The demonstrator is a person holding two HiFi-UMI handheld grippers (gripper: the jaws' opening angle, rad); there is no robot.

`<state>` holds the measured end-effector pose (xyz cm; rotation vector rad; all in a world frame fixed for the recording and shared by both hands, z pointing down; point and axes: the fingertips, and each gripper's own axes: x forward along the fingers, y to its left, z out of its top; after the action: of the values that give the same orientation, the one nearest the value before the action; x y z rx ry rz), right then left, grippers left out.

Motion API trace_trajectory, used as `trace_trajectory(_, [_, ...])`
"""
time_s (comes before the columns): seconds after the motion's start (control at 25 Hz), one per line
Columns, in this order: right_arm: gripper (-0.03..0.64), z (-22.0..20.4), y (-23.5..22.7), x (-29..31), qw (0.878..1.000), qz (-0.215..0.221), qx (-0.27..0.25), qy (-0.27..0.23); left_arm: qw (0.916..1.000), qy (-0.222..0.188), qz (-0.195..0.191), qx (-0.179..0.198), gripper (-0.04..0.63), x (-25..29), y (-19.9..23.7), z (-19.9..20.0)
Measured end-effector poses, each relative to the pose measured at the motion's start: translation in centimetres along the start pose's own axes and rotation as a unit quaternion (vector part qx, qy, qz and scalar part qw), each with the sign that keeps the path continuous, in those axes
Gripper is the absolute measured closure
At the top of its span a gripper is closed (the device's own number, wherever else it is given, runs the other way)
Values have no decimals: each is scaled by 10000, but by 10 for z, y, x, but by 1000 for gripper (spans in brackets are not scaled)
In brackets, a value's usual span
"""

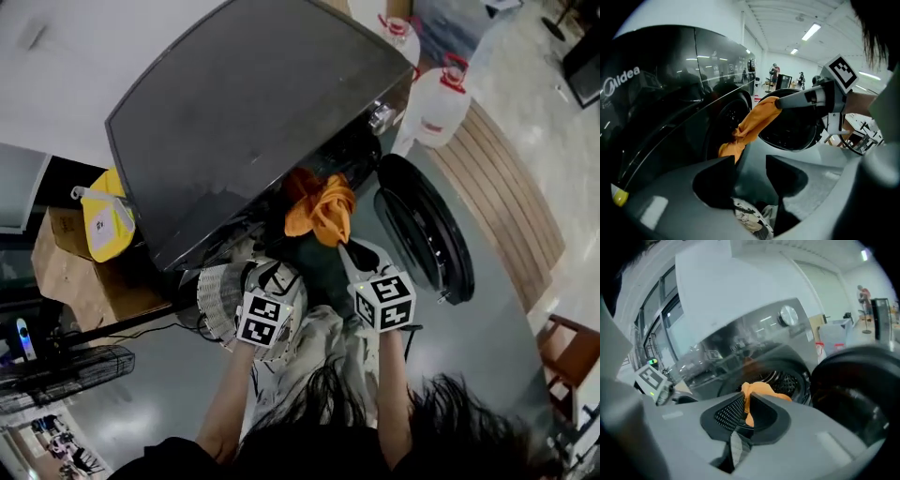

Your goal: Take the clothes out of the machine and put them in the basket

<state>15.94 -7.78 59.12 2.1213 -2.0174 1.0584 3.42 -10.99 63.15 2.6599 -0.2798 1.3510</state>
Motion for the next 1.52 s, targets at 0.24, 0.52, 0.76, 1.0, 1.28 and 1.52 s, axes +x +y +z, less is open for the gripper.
trace_trajectory(0.24, [554,49,36,-46,9987,328,-387,58,9996,-264,66,-68,376,-21,-18,17])
trace_trajectory(0.52, [554,119,87,-97,9920,996,-710,-300,9981,-574,-89,205,289,-39,-50,47])
trace_trajectory(0.76, [554,191,133,-152,9793,1623,-665,-1013,9979,-618,-10,170,255,-35,-60,48])
trace_trajectory(1.0, [554,238,174,-208,9617,2014,-1034,-1544,9964,-702,-214,-422,269,-32,-79,53])
trace_trajectory(1.28, [554,242,178,-235,9563,2013,-1370,-1618,9886,-1376,-122,-596,557,-81,-99,82])
trace_trajectory(1.52, [554,256,199,-257,9422,2322,-1472,-1915,9597,-2414,194,-1429,558,-158,-82,110])
